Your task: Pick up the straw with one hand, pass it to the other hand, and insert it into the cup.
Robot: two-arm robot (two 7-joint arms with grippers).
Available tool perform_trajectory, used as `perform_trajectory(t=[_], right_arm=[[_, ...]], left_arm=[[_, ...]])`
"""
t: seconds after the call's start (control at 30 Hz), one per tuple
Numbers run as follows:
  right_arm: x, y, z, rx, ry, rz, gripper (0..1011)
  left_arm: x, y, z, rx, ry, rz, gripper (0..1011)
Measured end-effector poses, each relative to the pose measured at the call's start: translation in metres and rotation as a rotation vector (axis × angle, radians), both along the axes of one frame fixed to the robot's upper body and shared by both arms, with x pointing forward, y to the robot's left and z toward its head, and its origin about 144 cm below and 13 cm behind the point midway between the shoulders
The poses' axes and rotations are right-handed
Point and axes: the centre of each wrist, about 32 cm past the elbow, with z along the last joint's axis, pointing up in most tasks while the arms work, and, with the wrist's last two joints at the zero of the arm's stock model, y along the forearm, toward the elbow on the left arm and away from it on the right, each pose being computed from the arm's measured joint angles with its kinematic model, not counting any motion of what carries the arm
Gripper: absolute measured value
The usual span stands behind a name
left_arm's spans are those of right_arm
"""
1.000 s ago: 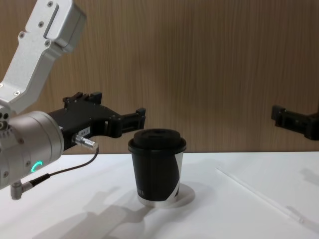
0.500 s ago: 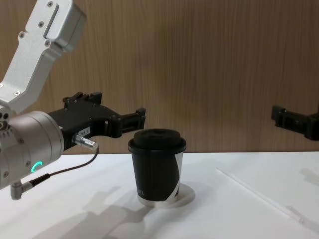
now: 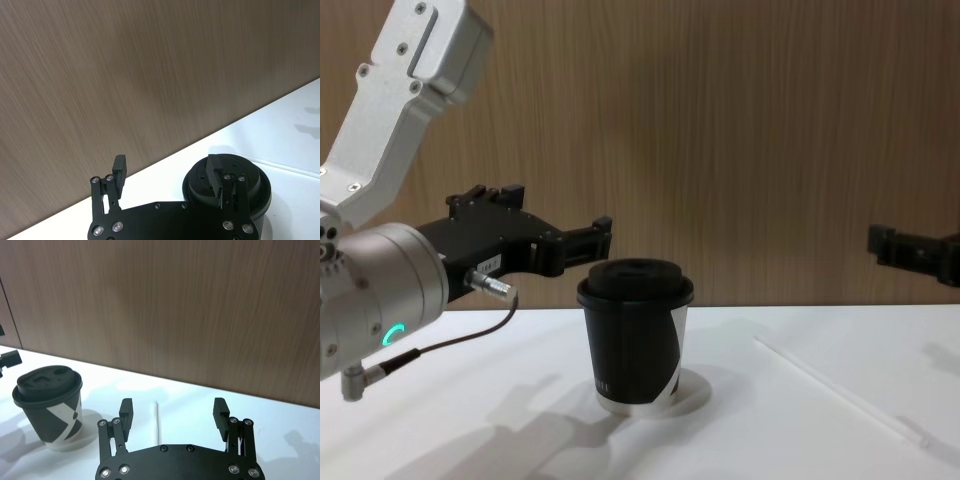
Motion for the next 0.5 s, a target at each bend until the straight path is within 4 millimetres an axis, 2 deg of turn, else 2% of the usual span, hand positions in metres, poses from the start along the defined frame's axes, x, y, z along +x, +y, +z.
perform_trajectory(t=[0.5], right_arm=[[-0.001,-0.005,0.018,-0.082,0.141,0.013,1001]], left_arm=[[0.0,0.0,0.0,0.0,0.0,0.0,1002]])
